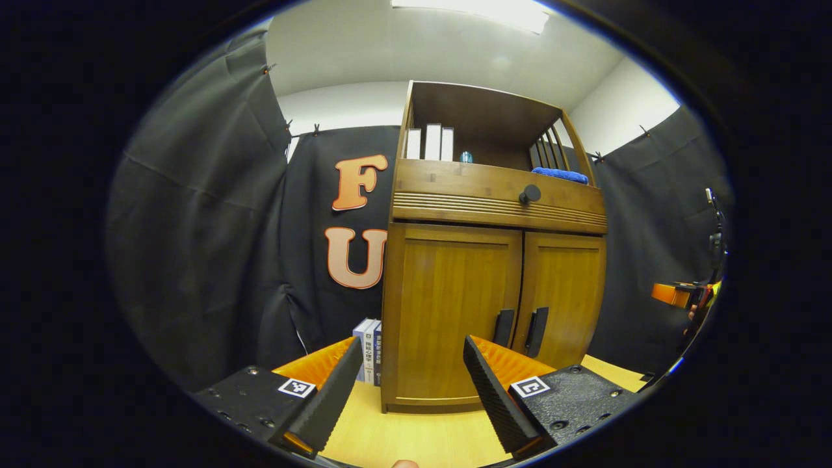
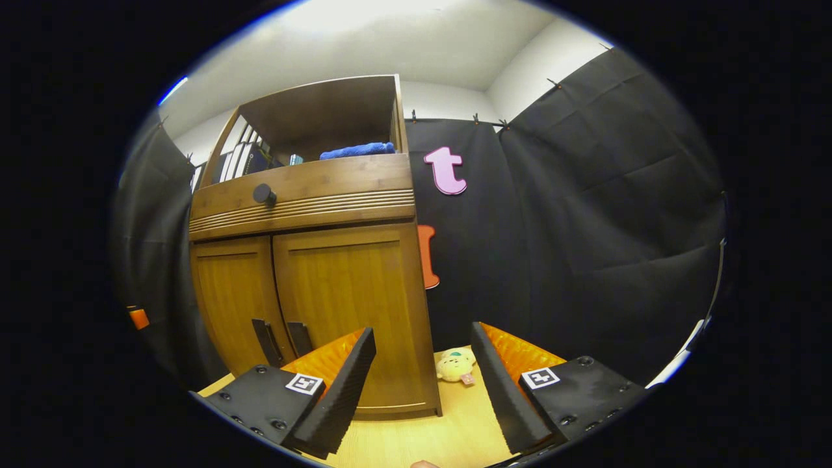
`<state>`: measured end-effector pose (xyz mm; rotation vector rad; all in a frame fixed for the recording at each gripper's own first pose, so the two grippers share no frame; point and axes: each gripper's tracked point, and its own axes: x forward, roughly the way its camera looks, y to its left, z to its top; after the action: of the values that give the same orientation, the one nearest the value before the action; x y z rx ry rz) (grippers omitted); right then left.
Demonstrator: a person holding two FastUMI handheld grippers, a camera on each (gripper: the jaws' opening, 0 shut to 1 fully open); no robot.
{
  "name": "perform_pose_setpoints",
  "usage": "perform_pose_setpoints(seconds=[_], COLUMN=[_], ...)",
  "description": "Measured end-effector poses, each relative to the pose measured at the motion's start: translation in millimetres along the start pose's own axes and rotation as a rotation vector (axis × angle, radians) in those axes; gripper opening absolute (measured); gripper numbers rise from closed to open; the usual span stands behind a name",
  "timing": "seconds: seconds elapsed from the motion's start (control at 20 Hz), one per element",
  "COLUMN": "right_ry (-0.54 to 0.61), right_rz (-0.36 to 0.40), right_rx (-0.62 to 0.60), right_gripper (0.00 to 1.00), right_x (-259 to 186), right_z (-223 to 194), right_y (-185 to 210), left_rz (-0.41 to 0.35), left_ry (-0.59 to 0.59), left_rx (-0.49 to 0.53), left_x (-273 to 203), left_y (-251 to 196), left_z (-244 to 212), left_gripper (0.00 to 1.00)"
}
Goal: Open the right door of the double-door shoe cabinet with the right hand, and open the left door with the left hand.
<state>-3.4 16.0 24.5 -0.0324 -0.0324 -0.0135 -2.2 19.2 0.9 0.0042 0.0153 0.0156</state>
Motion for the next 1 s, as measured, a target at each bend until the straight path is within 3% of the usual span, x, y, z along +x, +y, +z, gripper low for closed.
perform_pose_setpoints(seconds=[0.5, 0.65, 0.7, 1.0], right_ry=[0.073, 0.091, 0.098, 0.133], right_rz=[0.119, 0.144, 0.152, 0.203], right_rx=[0.014, 0.006, -0.001, -0.024], right_gripper=[0.96, 1.0, 0.89, 0.89], right_x=[47.2, 61.6, 66.6, 97.5], right_z=[-41.8, -54.9, -58.4, -83.2], right_y=[85.8, 106.3, 114.3, 156.7], left_rz=[0.02, 0.027, 0.029, 0.071], left_ry=[0.001, 0.011, 0.013, 0.009], left_rx=[0.021, 0.027, 0.025, 0.024], left_x=[-12.1, -14.4, -15.4, -23.1], left_y=[24.8, 32.3, 34.9, 61.5], left_z=[-5.2, -10.3, -11.4, -15.4], left_gripper=[0.92, 0.92, 0.92, 0.92])
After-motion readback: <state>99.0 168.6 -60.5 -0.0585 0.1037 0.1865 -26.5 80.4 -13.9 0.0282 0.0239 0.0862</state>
